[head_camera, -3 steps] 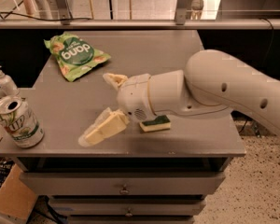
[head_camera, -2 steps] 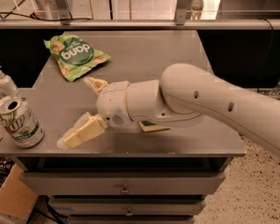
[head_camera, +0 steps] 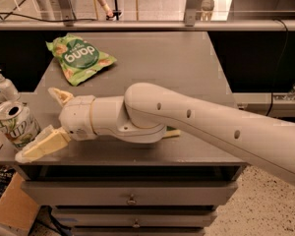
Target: Knock 7up can over
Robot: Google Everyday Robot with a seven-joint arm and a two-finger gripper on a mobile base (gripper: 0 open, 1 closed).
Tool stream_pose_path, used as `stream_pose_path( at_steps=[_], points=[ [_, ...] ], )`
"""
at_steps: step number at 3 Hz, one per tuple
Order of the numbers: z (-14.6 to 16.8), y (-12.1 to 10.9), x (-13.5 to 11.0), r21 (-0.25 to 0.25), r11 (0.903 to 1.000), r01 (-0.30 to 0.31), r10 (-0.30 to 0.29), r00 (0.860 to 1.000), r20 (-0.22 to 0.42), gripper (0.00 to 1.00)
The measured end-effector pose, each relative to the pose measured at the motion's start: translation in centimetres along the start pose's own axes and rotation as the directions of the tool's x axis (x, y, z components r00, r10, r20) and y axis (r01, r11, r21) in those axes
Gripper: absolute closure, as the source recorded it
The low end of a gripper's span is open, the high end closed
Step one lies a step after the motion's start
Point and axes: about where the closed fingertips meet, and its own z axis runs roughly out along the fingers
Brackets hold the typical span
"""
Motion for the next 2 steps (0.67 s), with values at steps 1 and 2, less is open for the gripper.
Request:
stream_pose_path(
  at_steps=[1,2],
  points=[
    [3.2,0.3,-0.5,-0.037,0.9993,-0.002,0.005,0.998,0.056,0.16],
    [4.5,0.6,-0.7,-0.055,0.9984,-0.014,0.019,0.996,0.088,0.40]
  ],
)
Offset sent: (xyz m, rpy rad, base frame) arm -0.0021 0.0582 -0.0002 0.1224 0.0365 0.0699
